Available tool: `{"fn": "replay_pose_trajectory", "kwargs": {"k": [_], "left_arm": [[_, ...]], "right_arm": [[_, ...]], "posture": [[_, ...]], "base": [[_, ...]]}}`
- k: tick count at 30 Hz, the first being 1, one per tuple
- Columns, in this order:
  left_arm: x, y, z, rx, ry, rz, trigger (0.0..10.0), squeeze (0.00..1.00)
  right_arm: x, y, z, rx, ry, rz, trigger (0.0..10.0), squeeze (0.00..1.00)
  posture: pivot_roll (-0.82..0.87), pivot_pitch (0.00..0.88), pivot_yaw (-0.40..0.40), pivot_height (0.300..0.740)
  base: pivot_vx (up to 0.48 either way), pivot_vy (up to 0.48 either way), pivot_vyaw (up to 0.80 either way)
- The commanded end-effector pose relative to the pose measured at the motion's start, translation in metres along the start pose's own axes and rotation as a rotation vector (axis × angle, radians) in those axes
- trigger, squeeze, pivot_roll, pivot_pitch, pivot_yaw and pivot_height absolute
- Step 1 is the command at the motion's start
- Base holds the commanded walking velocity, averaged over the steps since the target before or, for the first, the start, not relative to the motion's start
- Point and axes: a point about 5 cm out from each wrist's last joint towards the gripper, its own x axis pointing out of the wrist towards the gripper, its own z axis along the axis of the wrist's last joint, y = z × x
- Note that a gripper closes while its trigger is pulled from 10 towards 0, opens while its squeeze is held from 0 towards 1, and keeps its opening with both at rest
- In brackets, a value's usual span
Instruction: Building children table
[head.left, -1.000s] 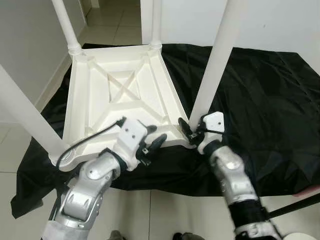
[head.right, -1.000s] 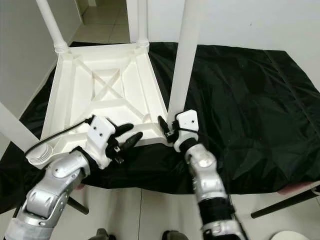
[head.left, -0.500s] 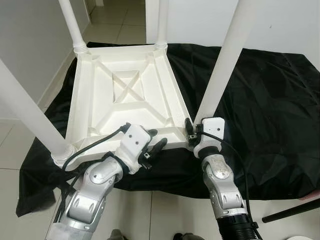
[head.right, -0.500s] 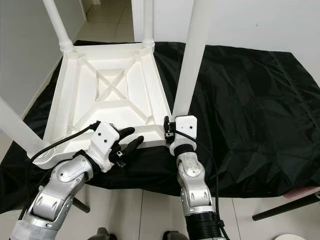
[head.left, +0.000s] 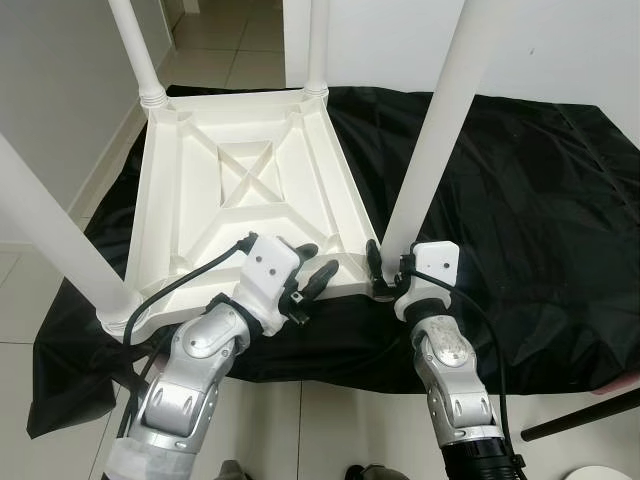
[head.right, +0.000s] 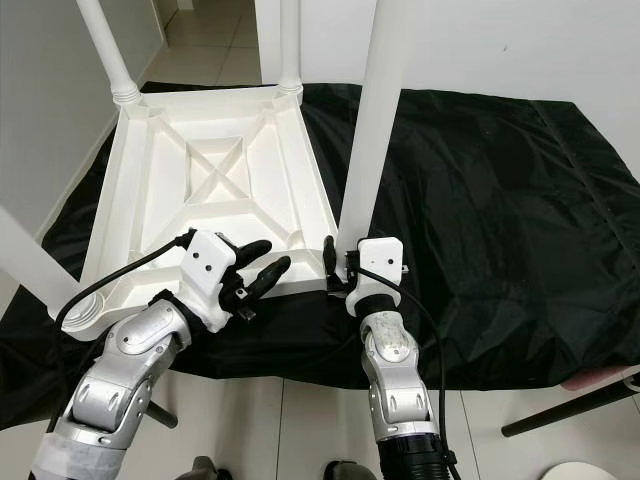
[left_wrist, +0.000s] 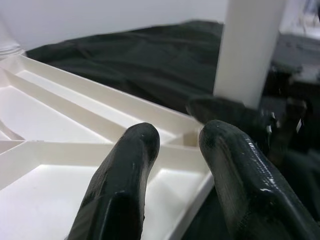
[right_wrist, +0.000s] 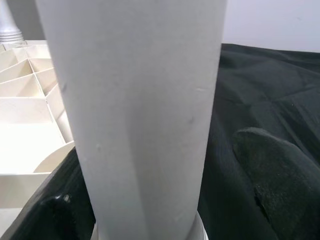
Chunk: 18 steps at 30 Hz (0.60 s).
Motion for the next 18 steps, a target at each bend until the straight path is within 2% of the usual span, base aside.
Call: {"fn": "replay_pose_trajectory", "kwargs": {"k": [1,5,8,11,14,16,18], "left_arm": [[-0.001,0.006,-0.004,-0.035,0.009,0.176,10.0,0.0],[-0.001,0.002,-0.008,-0.044,0.024,0.203,10.0,0.0],[0.0,0.002,-0.015,0.011,0.055,0.207,10.0,0.0],[0.001,0.002,-0.016,0.017,0.06,0.208,10.0,0.0],[0.0,0.012,-0.012,0.082,0.082,0.267,10.0,0.0],[0.001,0.013,-0.01,0.082,0.072,0.288,10.0,0.0],[0.001,0.014,-0.007,0.047,0.05,0.3,10.0,0.0]], "right_arm": [[-0.003,0.0,-0.004,0.006,0.003,0.002,10.0,0.0],[-0.004,0.005,-0.005,0.023,0.006,0.059,10.0,0.0],[-0.004,0.01,-0.005,0.031,-0.005,0.107,10.0,0.0],[-0.004,0.01,-0.005,0.029,-0.01,0.112,10.0,0.0],[0.001,0.015,0.0,0.023,-0.038,0.135,10.0,0.0],[0.006,0.013,0.002,0.042,-0.038,0.112,10.0,0.0],[0.01,0.013,0.007,0.054,-0.055,0.118,10.0,0.0]], "posture": [[-0.03,0.128,0.007,0.74],[-0.01,0.13,0.002,0.74],[0.0,0.132,0.002,0.74],[0.0,0.129,0.002,0.74],[0.02,0.147,-0.004,0.74],[0.02,0.15,-0.004,0.74],[0.0,0.16,0.0,0.74]], "base": [[0.0,0.0,0.0],[0.0,0.0,0.0],[0.0,0.0,0.0],[0.0,0.0,0.0],[0.0,0.0,0.0],[0.0,0.0,0.0],[0.0,0.0,0.0]]}}
